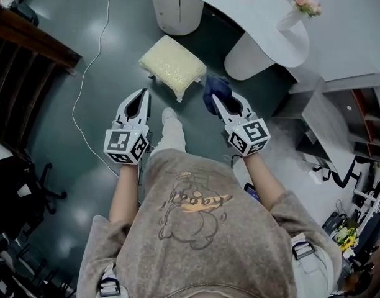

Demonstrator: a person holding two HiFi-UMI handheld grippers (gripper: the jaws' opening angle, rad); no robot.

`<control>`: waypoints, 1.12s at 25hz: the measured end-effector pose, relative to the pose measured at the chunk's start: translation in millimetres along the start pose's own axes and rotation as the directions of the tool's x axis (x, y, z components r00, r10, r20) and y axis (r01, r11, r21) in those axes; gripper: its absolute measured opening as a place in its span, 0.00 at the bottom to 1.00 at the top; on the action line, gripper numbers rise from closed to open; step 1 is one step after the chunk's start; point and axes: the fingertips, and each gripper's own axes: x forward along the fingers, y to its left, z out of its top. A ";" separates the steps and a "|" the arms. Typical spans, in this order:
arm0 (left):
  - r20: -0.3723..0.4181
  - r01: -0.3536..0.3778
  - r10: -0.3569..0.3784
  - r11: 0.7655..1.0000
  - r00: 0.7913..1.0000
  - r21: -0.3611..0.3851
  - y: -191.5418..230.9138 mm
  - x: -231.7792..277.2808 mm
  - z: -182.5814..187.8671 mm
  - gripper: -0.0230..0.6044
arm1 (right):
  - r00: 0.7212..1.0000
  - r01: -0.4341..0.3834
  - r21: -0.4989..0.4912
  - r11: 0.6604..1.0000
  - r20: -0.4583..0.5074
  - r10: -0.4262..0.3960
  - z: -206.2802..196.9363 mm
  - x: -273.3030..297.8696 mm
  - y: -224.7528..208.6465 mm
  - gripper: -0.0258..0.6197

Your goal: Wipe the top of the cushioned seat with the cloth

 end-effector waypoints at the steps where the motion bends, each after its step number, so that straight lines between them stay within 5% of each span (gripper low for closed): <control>1: -0.006 0.003 -0.003 1.000 1.000 -0.002 8.2 11.4 4.4 0.06 | 1.000 -0.003 0.003 1.000 -0.001 0.003 5.2 13.0 -4.2 0.18; 13: -0.070 0.071 -0.073 0.997 0.995 -0.030 99.5 121.8 33.1 0.06 | 0.999 0.031 0.016 0.999 -0.026 -0.030 49.7 148.3 -60.5 0.18; 28: -0.110 0.071 -0.078 0.995 0.991 -0.065 155.8 198.7 16.1 0.06 | 0.995 0.067 -0.009 0.998 -0.071 -0.068 49.6 228.1 -118.6 0.18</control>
